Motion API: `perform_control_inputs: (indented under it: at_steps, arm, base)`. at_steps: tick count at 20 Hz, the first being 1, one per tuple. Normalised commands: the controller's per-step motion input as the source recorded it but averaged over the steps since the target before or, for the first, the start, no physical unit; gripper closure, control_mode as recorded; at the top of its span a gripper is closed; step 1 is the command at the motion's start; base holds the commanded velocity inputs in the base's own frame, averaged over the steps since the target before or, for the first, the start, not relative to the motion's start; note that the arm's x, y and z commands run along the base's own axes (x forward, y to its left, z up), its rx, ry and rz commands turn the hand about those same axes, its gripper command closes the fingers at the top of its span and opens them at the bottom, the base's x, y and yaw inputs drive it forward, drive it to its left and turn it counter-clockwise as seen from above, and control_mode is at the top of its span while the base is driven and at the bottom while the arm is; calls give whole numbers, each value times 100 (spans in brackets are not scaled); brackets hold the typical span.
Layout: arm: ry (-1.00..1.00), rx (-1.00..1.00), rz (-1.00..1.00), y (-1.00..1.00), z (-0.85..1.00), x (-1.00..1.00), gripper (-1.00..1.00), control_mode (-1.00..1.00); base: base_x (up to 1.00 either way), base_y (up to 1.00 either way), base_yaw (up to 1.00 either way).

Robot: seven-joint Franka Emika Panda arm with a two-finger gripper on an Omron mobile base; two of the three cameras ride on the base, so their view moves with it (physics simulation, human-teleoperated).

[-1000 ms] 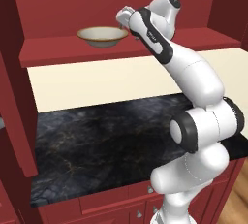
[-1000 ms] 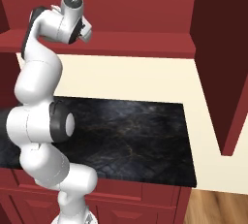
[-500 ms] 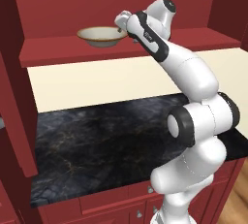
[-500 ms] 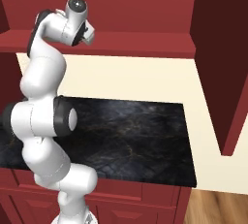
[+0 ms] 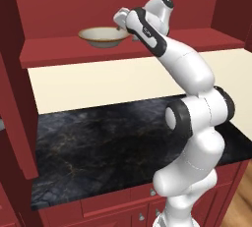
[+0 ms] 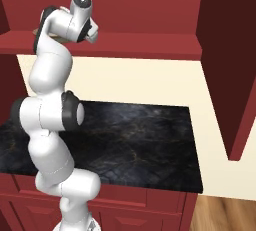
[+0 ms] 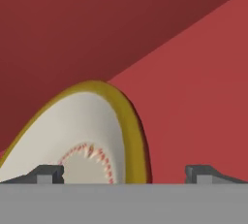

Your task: Move the bowls from the cabinet to the plates on the dining table.

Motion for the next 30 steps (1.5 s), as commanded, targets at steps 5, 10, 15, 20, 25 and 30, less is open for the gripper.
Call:
perform_control_inputs:
  at_steps: [5, 10, 15, 20, 25, 30]
  arm:
    - [0, 1, 3, 16, -6, 0, -100, -100]
    - [0, 3, 3, 17, -11, 5, 100, -100]
    - [0, 1, 1, 1, 0, 1, 100, -100]
    - [0, 0, 0, 0, 0, 0, 100, -100]
    - [-5, 0, 0, -8, 1, -8, 100, -100]
    - [-8, 13, -3, -60, 4, -52, 100, -100]
  base:
    - [0, 0, 0]
    - [0, 0, 0]
    - [0, 0, 0]
    - [0, 0, 0]
    - [0, 0, 0]
    - [0, 0, 0]
